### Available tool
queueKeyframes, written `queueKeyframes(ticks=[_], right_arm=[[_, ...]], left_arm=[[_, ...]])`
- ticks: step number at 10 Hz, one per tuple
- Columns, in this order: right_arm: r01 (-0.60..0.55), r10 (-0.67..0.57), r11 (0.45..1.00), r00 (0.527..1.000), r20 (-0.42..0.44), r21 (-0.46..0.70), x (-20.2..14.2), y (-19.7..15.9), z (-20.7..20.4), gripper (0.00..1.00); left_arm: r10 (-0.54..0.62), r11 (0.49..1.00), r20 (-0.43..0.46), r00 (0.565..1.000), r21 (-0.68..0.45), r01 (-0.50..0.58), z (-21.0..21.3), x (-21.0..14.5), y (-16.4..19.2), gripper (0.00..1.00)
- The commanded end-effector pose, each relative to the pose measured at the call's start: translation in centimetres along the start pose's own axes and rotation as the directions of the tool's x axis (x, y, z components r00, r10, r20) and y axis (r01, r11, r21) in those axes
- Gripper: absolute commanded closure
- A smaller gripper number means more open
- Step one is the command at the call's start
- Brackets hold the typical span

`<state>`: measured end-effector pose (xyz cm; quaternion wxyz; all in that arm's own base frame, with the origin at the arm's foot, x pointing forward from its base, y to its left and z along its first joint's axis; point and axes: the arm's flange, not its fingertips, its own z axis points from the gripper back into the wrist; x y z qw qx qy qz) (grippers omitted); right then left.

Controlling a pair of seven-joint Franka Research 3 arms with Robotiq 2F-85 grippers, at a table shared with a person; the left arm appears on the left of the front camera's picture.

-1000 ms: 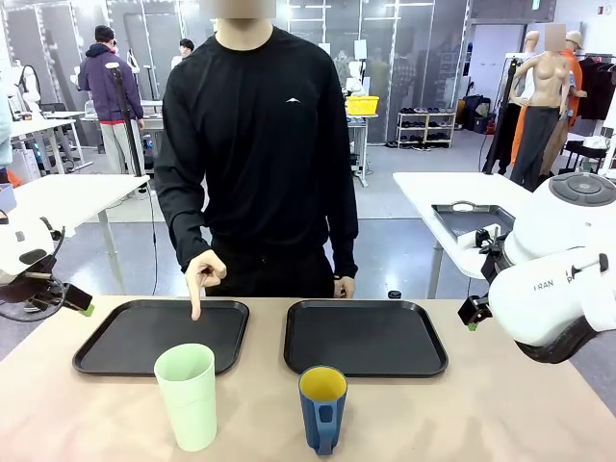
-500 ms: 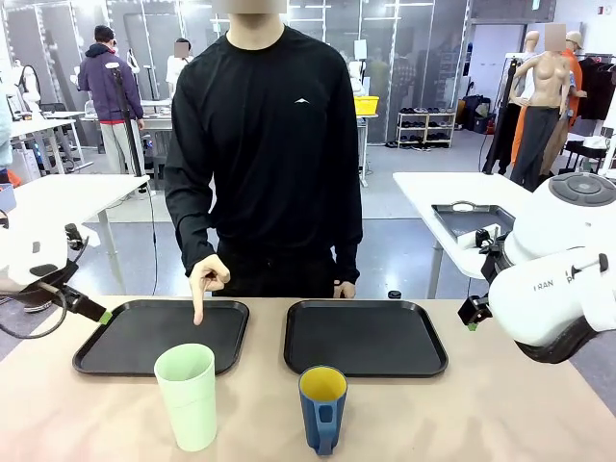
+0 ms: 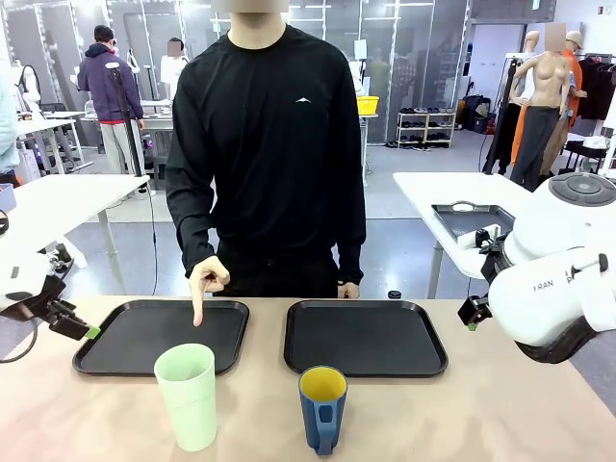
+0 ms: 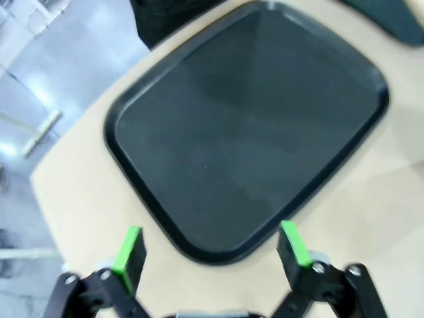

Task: Sort and store the cups by type.
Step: Pick up the Reusable plastic cup.

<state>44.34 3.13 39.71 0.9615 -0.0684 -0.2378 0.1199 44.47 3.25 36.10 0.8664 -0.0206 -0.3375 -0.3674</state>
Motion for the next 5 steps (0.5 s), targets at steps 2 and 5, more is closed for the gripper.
queueKeyframes(ticks=[2, 5], right_arm=[[-0.001, 0.001, 1.0, 1.0, -0.001, 0.0, -0.1, 0.0, -0.1, 0.0], [-0.001, 0.001, 1.0, 1.0, -0.001, 0.0, -0.1, 0.0, -0.1, 0.0]], left_arm=[[-0.038, 0.999, 0.071, 0.997, -0.02, 0.04, -2.8, -4.2, -1.0, 0.0], [-0.025, 0.999, 0.016, 1.0, -0.02, 0.025, -0.5, -1.0, 0.3, 0.0]])
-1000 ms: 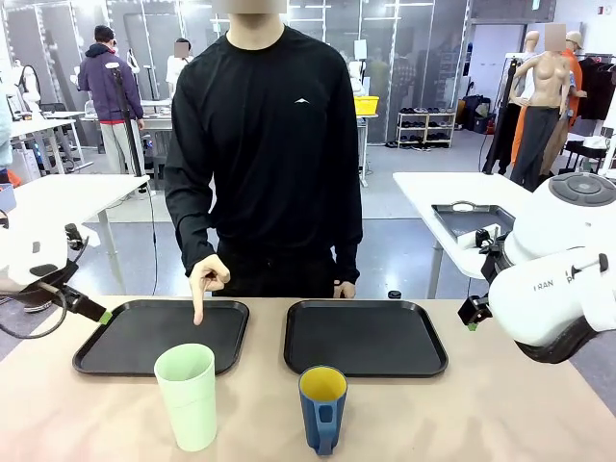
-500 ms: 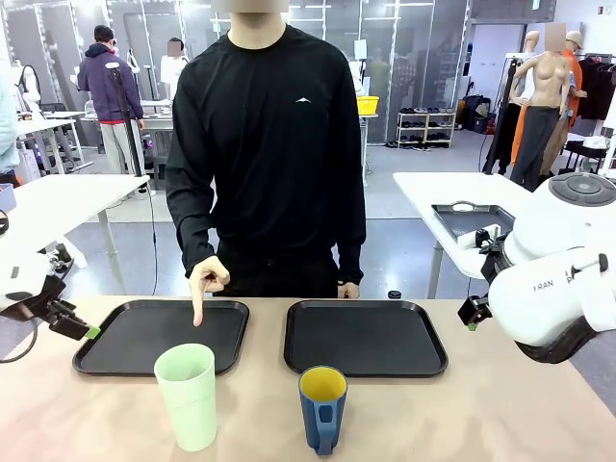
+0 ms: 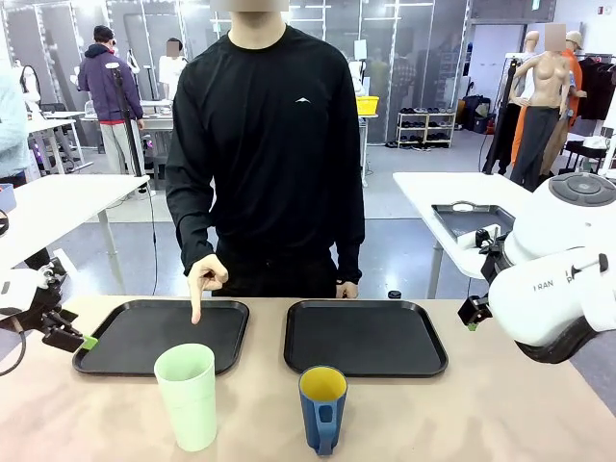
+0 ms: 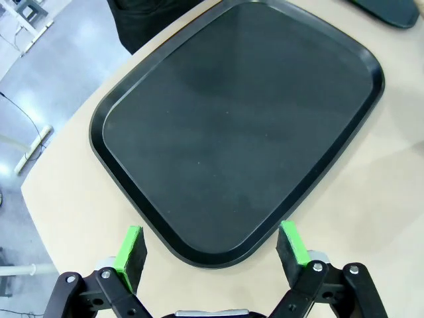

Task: Sort and store the cups by type.
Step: Pick up the Reusable plastic cup.

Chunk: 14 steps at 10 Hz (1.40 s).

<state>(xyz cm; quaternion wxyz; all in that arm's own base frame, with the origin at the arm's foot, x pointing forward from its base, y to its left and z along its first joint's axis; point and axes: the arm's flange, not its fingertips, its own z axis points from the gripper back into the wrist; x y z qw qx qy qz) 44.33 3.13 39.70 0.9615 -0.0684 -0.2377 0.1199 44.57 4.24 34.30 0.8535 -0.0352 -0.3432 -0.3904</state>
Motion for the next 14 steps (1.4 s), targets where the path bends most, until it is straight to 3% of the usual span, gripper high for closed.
queueKeyframes(ticks=[1, 2, 4, 5, 8, 10, 13, 14], right_arm=[[-0.001, 0.001, 1.0, 1.0, -0.001, 0.0, -0.1, 0.0, -0.1, 0.0], [-0.001, 0.001, 1.0, 1.0, -0.001, 0.0, -0.1, 0.0, -0.1, 0.0], [-0.001, 0.001, 1.0, 1.0, -0.001, 0.0, -0.1, 0.0, -0.1, 0.0], [-0.001, 0.001, 1.0, 1.0, -0.001, 0.0, -0.1, 0.0, -0.1, 0.0], [-0.001, 0.001, 1.0, 1.0, -0.001, 0.0, -0.1, 0.0, -0.1, 0.0], [-0.001, 0.001, 1.0, 1.0, -0.001, 0.0, -0.1, 0.0, -0.1, 0.0], [-0.001, 0.001, 1.0, 1.0, -0.001, 0.0, -0.1, 0.0, -0.1, 0.0], [-0.001, 0.001, 1.0, 1.0, -0.001, 0.0, -0.1, 0.0, -0.1, 0.0]], left_arm=[[0.004, 1.0, 0.001, 1.0, -0.001, -0.004, 0.0, -0.2, 0.1, 0.0], [-0.122, 0.989, -0.142, 0.982, 0.067, 0.132, 0.2, -0.2, 0.1, 0.0], [-0.18, 0.979, -0.267, 0.947, 0.042, 0.198, 2.0, -2.0, 0.5, 0.0], [-0.19, 0.977, -0.287, 0.939, 0.041, 0.21, 2.6, -2.7, 0.6, 0.0], [-0.278, 0.959, -0.075, 0.957, -0.077, 0.273, 4.3, -5.1, 0.8, 0.0], [-0.322, 0.922, 0.042, 0.946, -0.215, 0.323, 3.4, -7.5, 1.4, 0.0], [-0.432, 0.843, 0.125, 0.893, -0.296, 0.449, 2.0, -8.8, 0.9, 0.0], [-0.406, 0.866, 0.104, 0.908, -0.274, 0.418, 1.7, -8.7, 0.7, 0.0]])
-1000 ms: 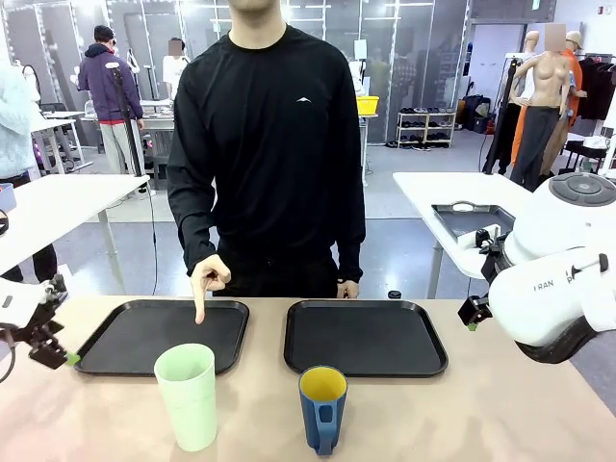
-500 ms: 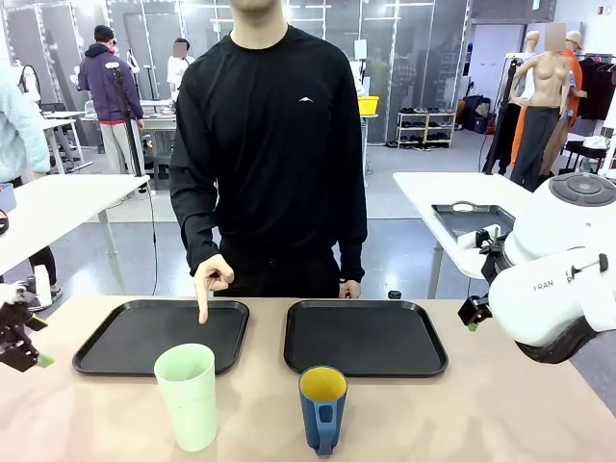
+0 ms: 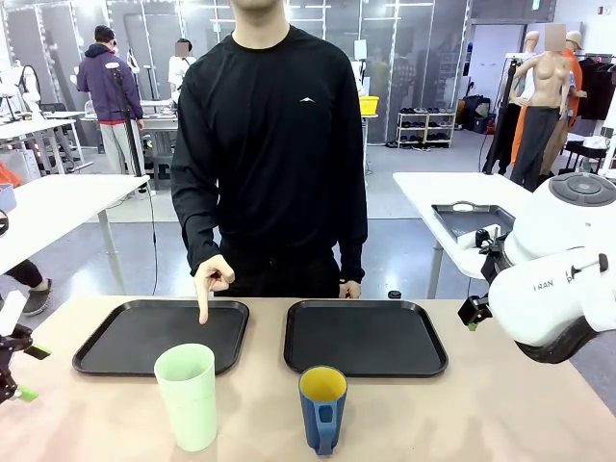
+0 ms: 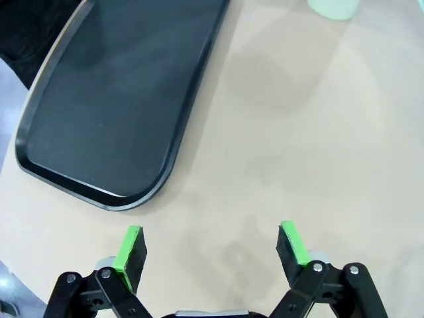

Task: Sort and store the cups by type.
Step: Pick up the Reusable plastic cup.

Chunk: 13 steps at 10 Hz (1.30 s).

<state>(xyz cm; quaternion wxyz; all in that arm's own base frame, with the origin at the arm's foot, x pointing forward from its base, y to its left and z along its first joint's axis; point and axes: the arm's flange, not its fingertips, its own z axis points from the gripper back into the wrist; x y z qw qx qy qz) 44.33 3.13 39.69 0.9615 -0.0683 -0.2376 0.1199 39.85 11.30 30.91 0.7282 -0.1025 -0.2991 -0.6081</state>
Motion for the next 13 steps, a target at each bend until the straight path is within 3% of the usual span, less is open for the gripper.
queueKeyframes(ticks=[1, 5, 7, 13], right_arm=[[-0.001, 0.001, 1.0, 1.0, -0.001, 0.0, -0.1, 0.0, -0.1, 0.0], [-0.001, 0.001, 1.0, 1.0, -0.001, 0.0, -0.1, 0.0, -0.1, 0.0], [-0.001, 0.001, 1.0, 1.0, -0.001, 0.0, -0.1, 0.0, -0.1, 0.0], [-0.001, 0.001, 1.0, 1.0, -0.001, 0.0, -0.1, 0.0, -0.1, 0.0]], left_arm=[[0.021, 1.0, 0.0, 1.0, 0.011, -0.021, 0.3, 0.3, 0.3, 0.0], [0.026, 0.999, -0.021, 0.999, -0.02, -0.026, -0.8, 0.3, 0.5, 0.0], [-0.001, 0.995, 0.132, 0.991, -0.103, 0.015, -2.3, -0.2, 0.7, 0.0], [-0.087, 0.992, 0.378, 0.922, -0.056, 0.117, -4.9, -2.9, 1.0, 0.0]])
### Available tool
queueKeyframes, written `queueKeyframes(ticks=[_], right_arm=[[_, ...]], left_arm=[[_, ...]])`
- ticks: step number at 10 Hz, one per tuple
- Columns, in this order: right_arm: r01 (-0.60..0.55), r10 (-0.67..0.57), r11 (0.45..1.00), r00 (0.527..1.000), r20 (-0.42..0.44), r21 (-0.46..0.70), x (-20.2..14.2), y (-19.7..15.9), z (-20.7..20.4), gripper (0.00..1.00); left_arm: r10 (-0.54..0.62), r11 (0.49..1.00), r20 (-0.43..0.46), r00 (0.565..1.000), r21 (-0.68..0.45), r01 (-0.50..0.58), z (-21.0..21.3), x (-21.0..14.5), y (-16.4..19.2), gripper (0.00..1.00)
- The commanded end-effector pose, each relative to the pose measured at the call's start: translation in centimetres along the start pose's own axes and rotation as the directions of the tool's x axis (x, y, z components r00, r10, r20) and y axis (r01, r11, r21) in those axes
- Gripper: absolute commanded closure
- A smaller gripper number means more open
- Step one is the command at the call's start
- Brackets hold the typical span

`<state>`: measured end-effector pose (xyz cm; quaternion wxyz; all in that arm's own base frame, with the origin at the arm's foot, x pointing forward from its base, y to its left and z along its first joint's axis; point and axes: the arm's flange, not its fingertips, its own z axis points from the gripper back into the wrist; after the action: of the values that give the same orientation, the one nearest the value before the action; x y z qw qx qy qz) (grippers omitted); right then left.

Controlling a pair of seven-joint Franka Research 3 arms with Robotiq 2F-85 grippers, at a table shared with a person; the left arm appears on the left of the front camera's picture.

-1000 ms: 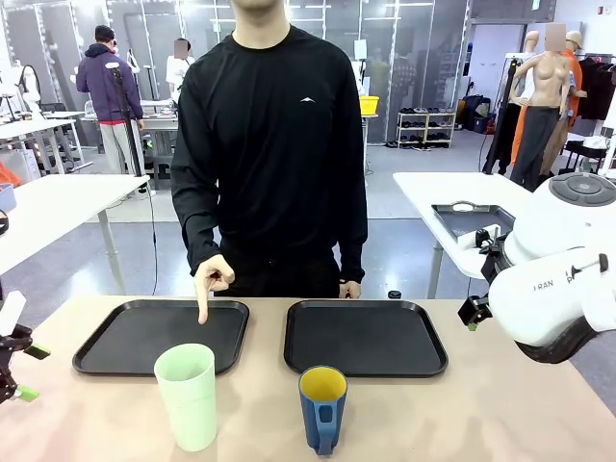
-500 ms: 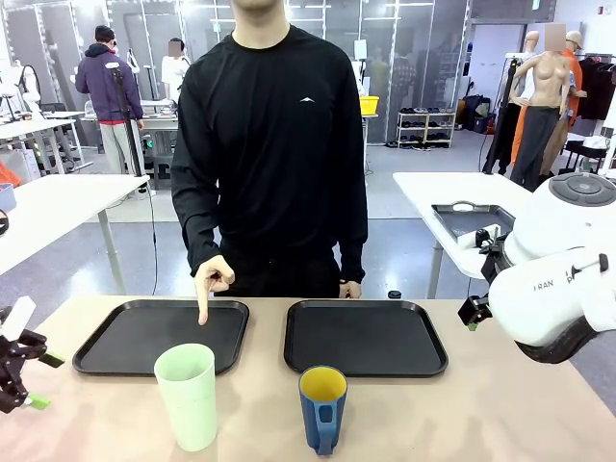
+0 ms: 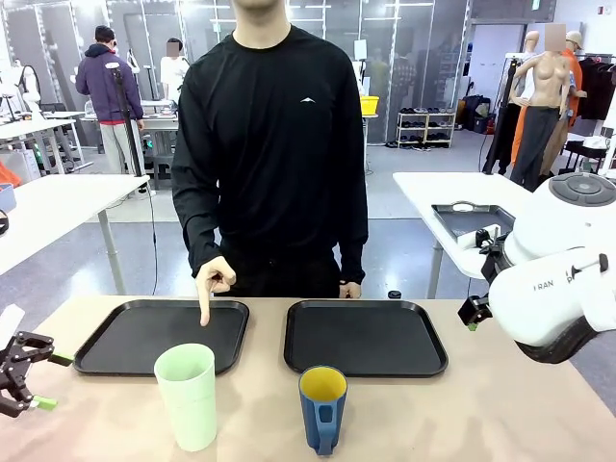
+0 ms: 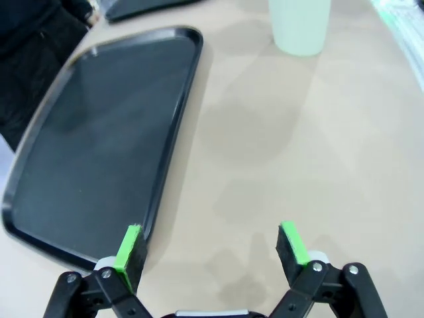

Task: Sort and store the cups by type.
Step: Pick up the Reusable plastic cup.

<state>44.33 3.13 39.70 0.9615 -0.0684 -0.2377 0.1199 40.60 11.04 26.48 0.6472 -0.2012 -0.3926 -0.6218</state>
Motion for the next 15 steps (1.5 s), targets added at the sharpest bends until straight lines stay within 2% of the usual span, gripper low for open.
queueKeyframes(ticks=[1, 3, 4, 5, 8, 9, 10, 15], right_arm=[[-0.001, 0.001, 1.0, 1.0, -0.001, 0.0, -0.1, 0.0, -0.1, 0.0], [-0.001, 0.001, 1.0, 1.0, -0.001, 0.0, -0.1, 0.0, -0.1, 0.0], [-0.001, 0.001, 1.0, 1.0, -0.001, 0.0, -0.1, 0.0, -0.1, 0.0], [-0.001, 0.001, 1.0, 1.0, -0.001, 0.0, -0.1, 0.0, -0.1, 0.0], [-0.001, 0.001, 1.0, 1.0, -0.001, 0.0, -0.1, 0.0, -0.1, 0.0], [-0.001, 0.001, 1.0, 1.0, -0.001, 0.0, -0.1, 0.0, -0.1, 0.0], [-0.001, 0.001, 1.0, 1.0, -0.001, 0.0, -0.1, 0.0, -0.1, 0.0], [-0.001, 0.001, 1.0, 1.0, -0.001, 0.0, -0.1, 0.0, -0.1, 0.0]], left_arm=[[-0.03, 0.998, 0.131, 0.991, -0.044, 0.035, -1.0, -1.1, 1.1, 0.0], [-0.028, 0.996, 0.182, 0.983, -0.075, 0.042, -1.2, -1.5, 0.8, 0.0], [0.02, 0.995, 0.132, 0.991, -0.1, -0.007, -0.6, -1.4, 0.6, 0.0], [-0.015, 0.999, 0.148, 0.989, -0.041, 0.021, -1.2, -0.8, -0.1, 0.0], [-0.013, 0.998, 0.163, 0.987, -0.052, 0.022, -1.2, -1.1, -0.1, 0.0], [0.012, 0.997, 0.253, 0.967, -0.081, 0.009, -2.5, -0.8, 0.1, 0.0], [0.01, 0.997, 0.305, 0.952, -0.079, 0.015, -4.0, -0.7, 0.1, 0.0], [0.038, 0.986, 0.429, 0.902, -0.164, 0.036, -9.0, 1.8, 0.5, 0.0]])
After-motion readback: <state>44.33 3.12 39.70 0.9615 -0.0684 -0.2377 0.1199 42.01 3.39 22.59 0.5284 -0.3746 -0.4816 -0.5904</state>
